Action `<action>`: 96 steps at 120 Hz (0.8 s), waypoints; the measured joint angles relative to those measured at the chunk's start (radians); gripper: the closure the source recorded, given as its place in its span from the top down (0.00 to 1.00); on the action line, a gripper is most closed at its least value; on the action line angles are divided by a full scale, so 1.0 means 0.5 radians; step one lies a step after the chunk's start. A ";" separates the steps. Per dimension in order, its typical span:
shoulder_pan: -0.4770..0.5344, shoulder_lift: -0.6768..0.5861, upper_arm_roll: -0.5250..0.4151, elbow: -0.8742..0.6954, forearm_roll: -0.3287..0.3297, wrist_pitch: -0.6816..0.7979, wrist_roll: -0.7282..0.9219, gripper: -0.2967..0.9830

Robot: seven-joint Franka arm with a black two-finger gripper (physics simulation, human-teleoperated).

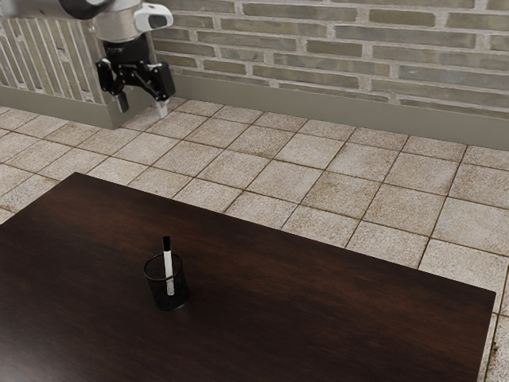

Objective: Take the marker out of the pen holder and place it to the left of the pen holder.

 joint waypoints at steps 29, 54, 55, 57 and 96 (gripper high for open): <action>0.005 0.019 0.003 -0.177 0.026 -0.003 -0.011 0.77; 0.007 0.326 0.007 -0.318 0.035 0.181 -0.008 0.77; 0.007 0.335 0.007 -0.323 0.034 0.187 -0.008 0.77; 0.006 0.353 0.007 -0.332 0.033 0.198 -0.008 0.77; 0.000 0.192 -0.025 -0.934 -0.041 0.540 0.006 0.77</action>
